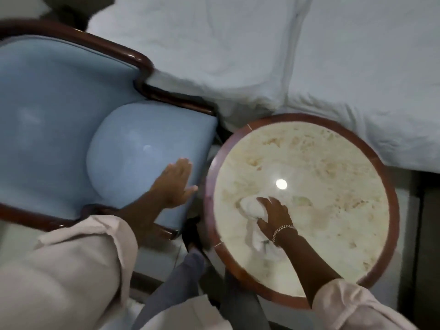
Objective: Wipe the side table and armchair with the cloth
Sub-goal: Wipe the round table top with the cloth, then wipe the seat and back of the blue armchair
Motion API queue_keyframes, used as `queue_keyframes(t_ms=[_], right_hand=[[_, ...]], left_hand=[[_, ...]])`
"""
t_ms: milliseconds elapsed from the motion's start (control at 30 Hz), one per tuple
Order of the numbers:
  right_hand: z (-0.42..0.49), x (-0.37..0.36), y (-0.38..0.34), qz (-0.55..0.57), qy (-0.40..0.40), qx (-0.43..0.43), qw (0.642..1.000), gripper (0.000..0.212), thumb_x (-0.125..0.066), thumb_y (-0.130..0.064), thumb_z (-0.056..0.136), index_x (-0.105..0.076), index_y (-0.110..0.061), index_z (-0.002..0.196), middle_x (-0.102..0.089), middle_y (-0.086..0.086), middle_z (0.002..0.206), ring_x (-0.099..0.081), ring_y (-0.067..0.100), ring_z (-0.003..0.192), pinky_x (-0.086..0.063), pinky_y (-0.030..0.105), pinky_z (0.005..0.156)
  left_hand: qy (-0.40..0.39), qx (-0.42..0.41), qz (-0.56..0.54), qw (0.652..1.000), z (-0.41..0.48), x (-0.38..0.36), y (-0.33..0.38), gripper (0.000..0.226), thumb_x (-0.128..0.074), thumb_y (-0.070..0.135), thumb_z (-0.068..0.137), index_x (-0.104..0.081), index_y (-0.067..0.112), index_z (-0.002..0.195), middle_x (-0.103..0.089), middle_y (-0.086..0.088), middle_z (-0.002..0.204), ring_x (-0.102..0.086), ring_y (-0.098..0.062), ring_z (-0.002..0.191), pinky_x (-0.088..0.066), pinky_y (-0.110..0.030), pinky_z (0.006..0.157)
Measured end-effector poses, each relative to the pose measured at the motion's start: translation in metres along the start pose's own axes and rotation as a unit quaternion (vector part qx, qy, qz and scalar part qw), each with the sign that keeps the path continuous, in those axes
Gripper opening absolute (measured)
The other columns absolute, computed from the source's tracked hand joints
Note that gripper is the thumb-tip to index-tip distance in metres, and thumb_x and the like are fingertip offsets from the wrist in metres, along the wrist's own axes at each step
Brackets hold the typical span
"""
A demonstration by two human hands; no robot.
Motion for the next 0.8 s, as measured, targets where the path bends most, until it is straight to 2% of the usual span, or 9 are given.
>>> queue_keyframes(t_ms=[133,233,333,400,467,533,600,700,800], right_hand=[[0.014,-0.01,-0.098,0.154,0.029,0.033,0.987,0.069,-0.07,-0.024,0.084,-0.04,-0.018,0.147,-0.046,0.008,0.149,-0.041,0.028,0.138,-0.03,0.036,0.116],[0.037,-0.02,-0.176,0.25,0.079,0.015,0.965,0.069,-0.071,-0.019,0.083,-0.042,-0.017,0.146,-0.048,0.008,0.149,-0.045,0.027,0.136,-0.03,0.028,0.111],[0.062,-0.035,-0.235,0.304,0.131,-0.016,0.943,0.07,-0.071,-0.024,0.085,-0.04,-0.018,0.147,-0.047,0.008,0.15,-0.044,0.027,0.137,-0.03,0.029,0.112],[0.081,-0.05,-0.261,0.313,0.143,-0.027,0.939,0.072,-0.068,-0.026,0.088,-0.034,-0.017,0.15,-0.039,0.011,0.154,-0.037,0.029,0.141,-0.028,0.033,0.117],[0.101,-0.076,-0.276,0.288,0.102,-0.041,0.951,0.078,-0.063,-0.031,0.091,-0.021,-0.02,0.155,-0.02,0.015,0.162,-0.027,0.033,0.147,-0.023,0.038,0.12],[0.121,-0.115,-0.289,0.215,0.043,-0.098,0.971,0.086,-0.058,-0.046,0.092,-0.002,-0.032,0.157,0.008,0.013,0.165,-0.016,0.039,0.149,-0.02,0.047,0.12],[0.12,-0.135,-0.294,0.197,0.021,-0.149,0.969,0.093,-0.053,-0.063,0.088,0.011,-0.044,0.153,0.025,0.005,0.163,-0.007,0.046,0.149,-0.021,0.06,0.115],[0.138,-0.135,-0.303,0.184,0.086,-0.18,0.963,0.096,-0.047,-0.073,0.083,0.015,-0.045,0.151,0.026,0.003,0.163,-0.002,0.049,0.148,-0.02,0.068,0.111],[0.166,-0.107,-0.303,0.193,0.14,-0.234,0.943,0.092,-0.046,-0.069,0.087,0.009,-0.037,0.155,0.02,0.01,0.164,-0.003,0.047,0.149,-0.016,0.065,0.113]], left_hand=[[0.046,0.059,-0.046,0.996,-0.051,0.026,-0.09,0.098,-0.017,0.062,0.084,-0.03,-0.008,0.151,-0.027,-0.032,0.161,-0.025,-0.046,0.151,-0.02,-0.057,0.121],[0.051,0.078,-0.057,0.994,-0.087,0.027,-0.15,0.099,-0.02,0.066,0.087,-0.038,-0.011,0.146,-0.037,-0.035,0.155,-0.032,-0.05,0.146,-0.024,-0.062,0.118],[0.051,0.107,-0.066,0.991,-0.122,0.022,-0.196,0.095,-0.024,0.063,0.087,-0.04,-0.011,0.145,-0.041,-0.035,0.151,-0.035,-0.05,0.145,-0.026,-0.063,0.117],[0.068,0.14,-0.066,0.986,-0.145,0.018,-0.22,0.092,-0.025,0.06,0.088,-0.038,-0.009,0.146,-0.041,-0.033,0.152,-0.034,-0.048,0.146,-0.026,-0.062,0.118],[0.065,0.165,-0.077,0.981,-0.162,0.009,-0.238,0.091,-0.025,0.062,0.089,-0.038,-0.007,0.147,-0.041,-0.031,0.153,-0.034,-0.046,0.147,-0.026,-0.06,0.118],[0.066,0.174,-0.079,0.979,-0.171,-0.007,-0.256,0.092,-0.02,0.067,0.092,-0.04,-0.006,0.145,-0.044,-0.03,0.152,-0.036,-0.044,0.146,-0.029,-0.059,0.117],[0.083,0.157,-0.046,0.983,-0.182,-0.01,-0.253,0.096,-0.012,0.07,0.094,-0.039,-0.005,0.147,-0.041,-0.028,0.155,-0.035,-0.042,0.147,-0.032,-0.057,0.116],[0.111,0.171,-0.044,0.978,-0.182,-0.013,-0.258,0.095,-0.018,0.071,0.092,-0.025,0.001,0.155,-0.026,-0.022,0.164,-0.022,-0.036,0.153,-0.028,-0.054,0.119],[0.101,0.191,-0.05,0.975,-0.178,-0.012,-0.254,0.097,-0.023,0.071,0.09,-0.016,0.003,0.157,-0.016,-0.02,0.168,-0.014,-0.033,0.156,-0.024,-0.052,0.122]])
Point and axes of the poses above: each hand's wrist, its own z-axis towards the middle knuckle, its own x-axis out of the back of the hand, y = z × x, the point moved 4 cm from there along z, towards the middle knuckle
